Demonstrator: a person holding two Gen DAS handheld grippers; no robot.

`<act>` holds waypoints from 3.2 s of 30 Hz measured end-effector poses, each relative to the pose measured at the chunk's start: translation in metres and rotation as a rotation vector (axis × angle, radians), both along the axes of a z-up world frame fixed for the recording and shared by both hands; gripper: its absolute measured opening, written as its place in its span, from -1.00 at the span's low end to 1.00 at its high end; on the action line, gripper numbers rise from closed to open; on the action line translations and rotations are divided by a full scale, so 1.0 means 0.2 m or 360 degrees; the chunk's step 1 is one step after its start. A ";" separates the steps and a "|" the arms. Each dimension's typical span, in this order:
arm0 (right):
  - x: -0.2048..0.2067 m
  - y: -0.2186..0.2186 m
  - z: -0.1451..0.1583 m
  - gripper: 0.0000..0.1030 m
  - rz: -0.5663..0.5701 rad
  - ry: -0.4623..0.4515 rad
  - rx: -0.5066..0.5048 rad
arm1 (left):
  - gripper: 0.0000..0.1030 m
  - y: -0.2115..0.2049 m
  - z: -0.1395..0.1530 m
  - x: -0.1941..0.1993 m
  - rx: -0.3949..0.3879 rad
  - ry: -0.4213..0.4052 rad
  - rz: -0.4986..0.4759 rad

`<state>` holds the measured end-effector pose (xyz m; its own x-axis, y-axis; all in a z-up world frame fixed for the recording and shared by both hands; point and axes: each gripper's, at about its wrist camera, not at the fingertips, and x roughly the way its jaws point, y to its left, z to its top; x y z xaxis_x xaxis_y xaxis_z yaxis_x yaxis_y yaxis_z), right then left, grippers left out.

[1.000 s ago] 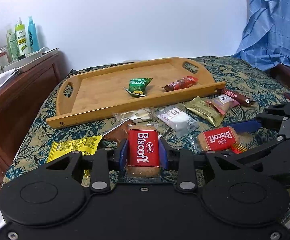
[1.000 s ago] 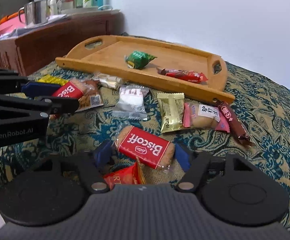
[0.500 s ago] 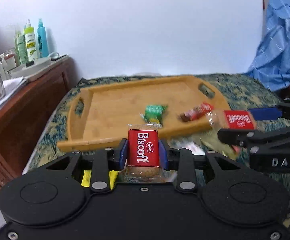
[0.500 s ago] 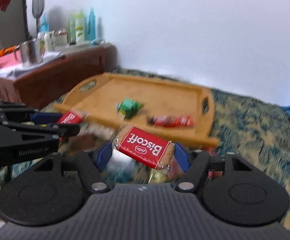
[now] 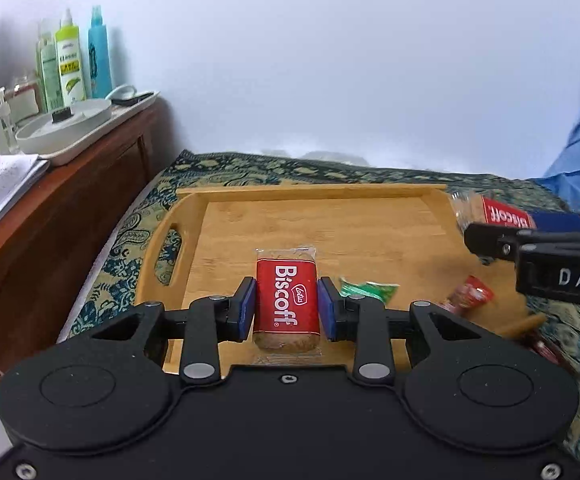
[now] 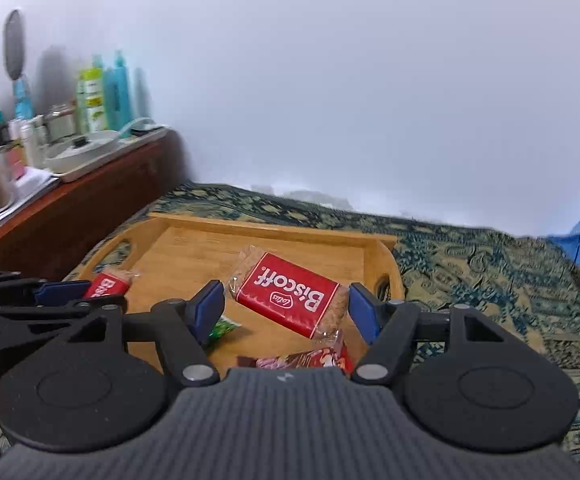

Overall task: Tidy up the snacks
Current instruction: 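Lower both Biscoff packets onto the tray and open both grippers, then withdraw both grippers from the tray toward the remaining snacks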

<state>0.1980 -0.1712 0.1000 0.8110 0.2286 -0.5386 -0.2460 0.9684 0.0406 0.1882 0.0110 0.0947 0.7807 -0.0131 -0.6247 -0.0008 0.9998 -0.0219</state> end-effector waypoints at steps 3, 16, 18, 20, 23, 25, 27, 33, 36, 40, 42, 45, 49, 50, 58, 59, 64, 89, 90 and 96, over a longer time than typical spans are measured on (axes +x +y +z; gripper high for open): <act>0.09 0.01 -0.08 0.34 -0.0021 0.0051 0.0006 | -0.40 0.01 -0.05 0.08 0.0007 0.0028 0.0043; 0.32 0.05 -0.28 0.35 -0.0075 0.0164 -0.0082 | -0.39 0.03 -0.23 0.24 0.0012 0.0084 0.0071; 0.34 0.05 -0.29 0.35 -0.0081 0.0179 -0.0083 | -0.39 0.02 -0.24 0.25 0.0015 0.0089 0.0064; 0.36 0.05 -0.31 0.35 -0.0083 0.0191 -0.0089 | -0.39 0.01 -0.26 0.26 0.0022 0.0087 0.0055; 0.37 0.04 -0.33 0.35 -0.0079 0.0207 -0.0096 | -0.39 -0.01 -0.27 0.26 0.0040 0.0080 0.0044; 0.38 0.04 -0.34 0.35 -0.0083 0.0222 -0.0088 | -0.39 -0.01 -0.28 0.27 0.0036 0.0087 0.0045; 0.39 0.03 -0.35 0.35 -0.0083 0.0234 -0.0087 | -0.39 -0.01 -0.29 0.27 0.0028 0.0095 0.0047; 0.40 0.01 -0.37 0.35 -0.0084 0.0256 -0.0082 | -0.39 -0.02 -0.32 0.29 0.0023 0.0123 0.0047; 0.41 0.01 -0.38 0.36 -0.0083 0.0266 -0.0082 | -0.39 -0.02 -0.33 0.29 0.0030 0.0124 0.0046; 0.41 0.00 -0.39 0.36 -0.0081 0.0278 -0.0078 | -0.39 -0.02 -0.33 0.30 0.0020 0.0124 0.0052; 0.41 0.00 -0.40 0.36 -0.0076 0.0280 -0.0078 | -0.38 -0.02 -0.33 0.30 0.0024 0.0122 0.0050; 0.41 0.01 -0.40 0.37 -0.0070 0.0278 -0.0092 | -0.38 -0.02 -0.33 0.30 0.0028 0.0117 0.0048; 0.41 0.00 -0.41 0.37 -0.0069 0.0274 -0.0091 | -0.38 -0.03 -0.34 0.29 0.0031 0.0112 0.0048; 0.41 0.00 -0.41 0.38 -0.0067 0.0273 -0.0094 | -0.38 -0.03 -0.34 0.29 0.0034 0.0110 0.0048; 0.41 0.01 -0.41 0.41 -0.0063 0.0267 -0.0096 | -0.38 -0.03 -0.34 0.29 0.0039 0.0098 0.0058; 0.41 0.01 -0.41 0.42 -0.0061 0.0267 -0.0097 | -0.38 -0.03 -0.34 0.29 0.0037 0.0096 0.0059; 0.41 0.01 -0.40 0.51 -0.0062 0.0264 -0.0093 | -0.35 -0.04 -0.34 0.28 0.0058 0.0087 0.0047; -0.01 -0.05 -0.11 0.96 -0.0128 0.0054 -0.0017 | 0.60 -0.08 -0.11 -0.15 0.0062 -0.0079 -0.0067; -0.05 -0.05 -0.10 0.97 -0.0123 0.0040 -0.0014 | 0.61 -0.09 -0.10 -0.18 0.0062 -0.0081 -0.0071; -0.27 -0.05 -0.12 1.00 -0.0098 0.0022 0.0039 | 0.65 -0.10 -0.09 -0.35 0.0100 -0.0074 -0.0105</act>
